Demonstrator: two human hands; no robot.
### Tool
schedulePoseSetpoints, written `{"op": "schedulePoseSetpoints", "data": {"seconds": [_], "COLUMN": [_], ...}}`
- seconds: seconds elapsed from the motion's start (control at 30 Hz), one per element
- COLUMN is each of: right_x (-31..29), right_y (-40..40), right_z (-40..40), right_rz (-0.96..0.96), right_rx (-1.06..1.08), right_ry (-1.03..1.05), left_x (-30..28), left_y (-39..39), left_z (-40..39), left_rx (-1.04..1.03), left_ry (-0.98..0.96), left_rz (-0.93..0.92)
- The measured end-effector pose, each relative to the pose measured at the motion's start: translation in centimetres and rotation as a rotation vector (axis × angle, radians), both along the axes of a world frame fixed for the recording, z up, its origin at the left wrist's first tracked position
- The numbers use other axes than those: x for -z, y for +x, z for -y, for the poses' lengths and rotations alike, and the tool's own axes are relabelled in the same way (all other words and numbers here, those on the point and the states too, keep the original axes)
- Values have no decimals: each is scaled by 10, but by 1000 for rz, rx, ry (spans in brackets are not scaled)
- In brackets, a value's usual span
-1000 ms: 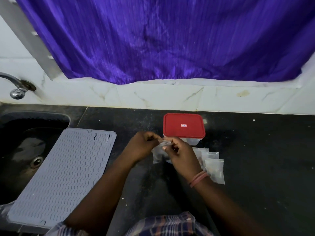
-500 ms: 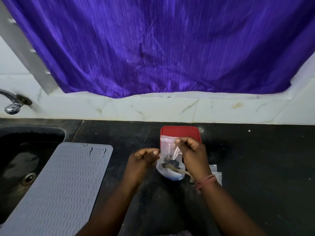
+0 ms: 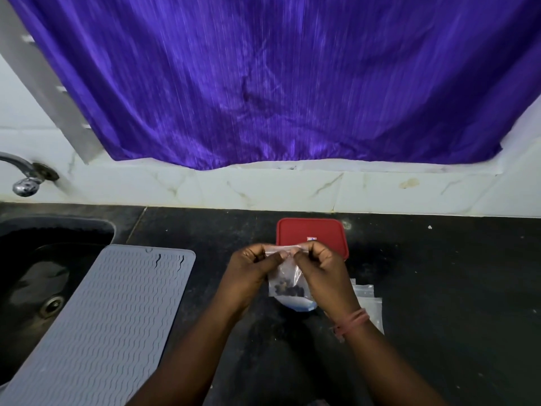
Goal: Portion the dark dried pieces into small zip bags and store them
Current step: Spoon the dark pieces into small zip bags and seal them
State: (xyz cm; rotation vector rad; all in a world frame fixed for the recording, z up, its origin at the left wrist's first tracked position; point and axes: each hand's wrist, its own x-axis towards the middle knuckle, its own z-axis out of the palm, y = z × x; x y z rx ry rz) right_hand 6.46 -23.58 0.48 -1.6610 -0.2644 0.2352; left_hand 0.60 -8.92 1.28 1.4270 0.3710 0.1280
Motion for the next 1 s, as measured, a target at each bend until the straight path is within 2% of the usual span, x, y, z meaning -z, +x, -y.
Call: {"op": "schedulePoseSetpoints", "data": {"seconds": [0.33, 0.5, 0.73, 1.0], "right_x": [-8, -8, 7, 6], "right_y": [-12, -14, -1, 4], "right_z": [-6, -8, -2, -1], "right_rz": [14, -21, -56, -96], "right_rx": [-46, -42, 123, 145], "right_ry": [13, 73, 101, 117], "left_x": [-6, -5, -7, -6], "left_y": [-2, -1, 0, -1], "left_z": [3, 0, -1, 1], "left_rx": [6, -22, -55, -100], "left_ry": [220, 247, 71, -42], "left_rz": [20, 12, -22, 13]}}
